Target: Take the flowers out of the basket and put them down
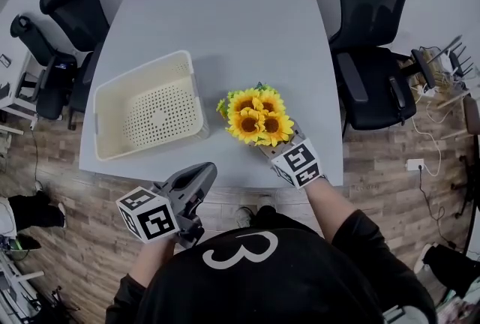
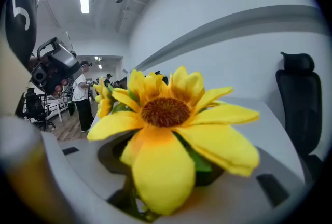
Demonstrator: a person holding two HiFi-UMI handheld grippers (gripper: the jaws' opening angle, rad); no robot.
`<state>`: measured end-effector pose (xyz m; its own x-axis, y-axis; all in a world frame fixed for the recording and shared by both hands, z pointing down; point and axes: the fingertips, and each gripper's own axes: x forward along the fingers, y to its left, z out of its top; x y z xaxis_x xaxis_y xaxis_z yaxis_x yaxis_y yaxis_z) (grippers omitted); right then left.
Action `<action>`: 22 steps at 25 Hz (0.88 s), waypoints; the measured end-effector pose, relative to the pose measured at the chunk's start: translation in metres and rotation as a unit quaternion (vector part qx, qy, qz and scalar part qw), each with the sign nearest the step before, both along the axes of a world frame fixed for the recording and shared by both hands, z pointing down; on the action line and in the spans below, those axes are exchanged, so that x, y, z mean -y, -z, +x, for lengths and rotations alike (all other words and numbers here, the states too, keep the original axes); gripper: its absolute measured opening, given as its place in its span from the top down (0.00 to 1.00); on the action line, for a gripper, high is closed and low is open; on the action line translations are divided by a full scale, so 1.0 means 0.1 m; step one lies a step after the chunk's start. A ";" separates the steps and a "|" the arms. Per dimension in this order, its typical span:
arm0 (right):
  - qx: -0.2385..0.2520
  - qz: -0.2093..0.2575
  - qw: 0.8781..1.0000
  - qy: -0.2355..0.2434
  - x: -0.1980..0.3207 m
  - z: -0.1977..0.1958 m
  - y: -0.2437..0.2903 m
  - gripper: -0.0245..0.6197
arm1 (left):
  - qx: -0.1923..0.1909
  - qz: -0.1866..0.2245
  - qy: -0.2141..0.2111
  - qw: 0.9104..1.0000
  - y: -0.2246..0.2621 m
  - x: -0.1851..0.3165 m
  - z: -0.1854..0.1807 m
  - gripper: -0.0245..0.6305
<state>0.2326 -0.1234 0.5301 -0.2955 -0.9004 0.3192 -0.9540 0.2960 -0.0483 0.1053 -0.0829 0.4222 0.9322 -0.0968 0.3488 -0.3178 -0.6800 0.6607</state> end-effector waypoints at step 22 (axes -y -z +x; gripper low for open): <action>0.049 -0.018 0.997 0.061 -0.40 0.01 0.07 0.33 | 0.025 0.021 0.032 0.999 0.12 -0.06 0.19 0.94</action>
<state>0.2332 -0.0839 0.5233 -0.4329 -0.8448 0.3146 -0.9014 0.4050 -0.1530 0.1243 -0.0770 0.4102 0.9053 -0.1710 0.3888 -0.3931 -0.6841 0.6144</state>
